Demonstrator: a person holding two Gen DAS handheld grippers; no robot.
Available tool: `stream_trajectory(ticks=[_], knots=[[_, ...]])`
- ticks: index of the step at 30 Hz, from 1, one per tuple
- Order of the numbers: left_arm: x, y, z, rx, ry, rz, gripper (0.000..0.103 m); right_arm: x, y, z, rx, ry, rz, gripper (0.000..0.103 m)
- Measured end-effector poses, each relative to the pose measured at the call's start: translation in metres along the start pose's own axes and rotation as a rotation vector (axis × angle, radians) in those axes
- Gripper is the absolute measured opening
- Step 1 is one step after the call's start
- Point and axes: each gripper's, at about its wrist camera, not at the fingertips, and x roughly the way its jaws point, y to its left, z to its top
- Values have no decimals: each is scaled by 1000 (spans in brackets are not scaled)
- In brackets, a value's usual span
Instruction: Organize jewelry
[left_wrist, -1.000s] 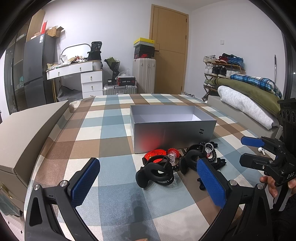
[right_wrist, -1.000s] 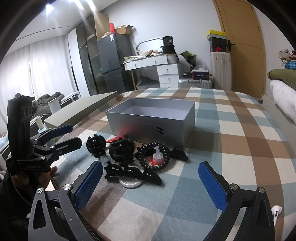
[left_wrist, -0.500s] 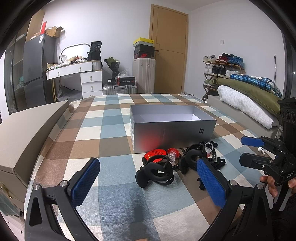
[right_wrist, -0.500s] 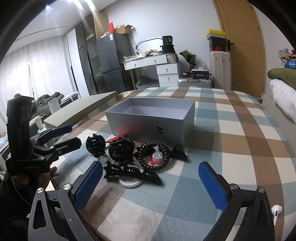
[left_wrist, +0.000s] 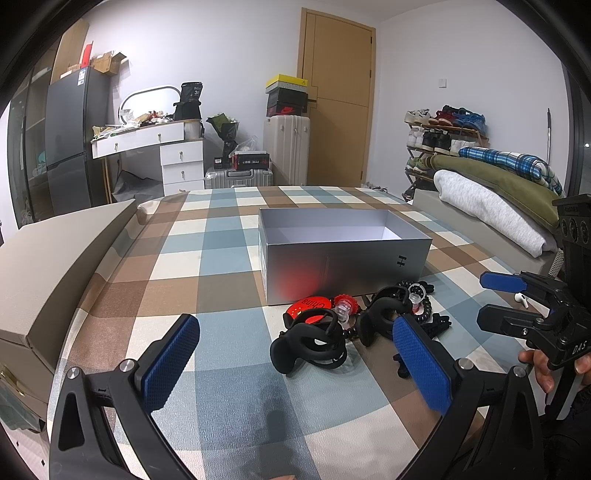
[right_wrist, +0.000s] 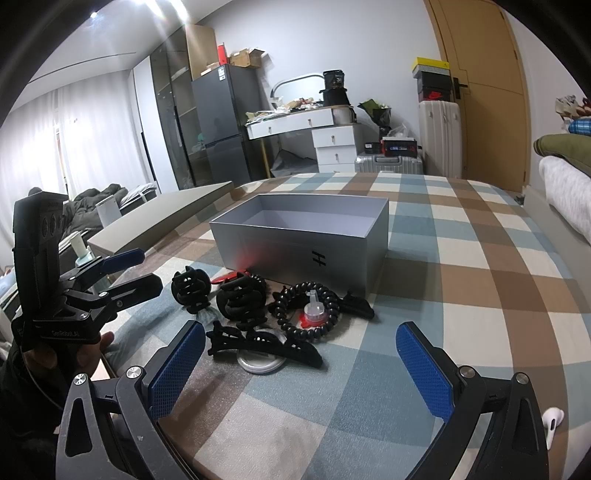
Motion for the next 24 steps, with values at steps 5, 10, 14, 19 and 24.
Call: stream_trajectory(ticks=[5, 10, 14, 19, 24], knots=[[0, 0, 0, 2, 1, -2, 102, 0, 0, 0, 1, 0, 0, 103], [1, -3, -1, -4, 5, -5, 102, 1, -1, -1, 9, 7, -5, 103], [1, -4, -1, -2, 14, -5, 102, 3, -3, -1, 26, 21, -14, 103], [3, -1, 1, -3, 34, -6, 102, 7, -5, 2, 34, 43, -36, 103], [6, 1, 3, -6, 61, 4, 102, 10, -4, 3, 29, 62, -54, 103]])
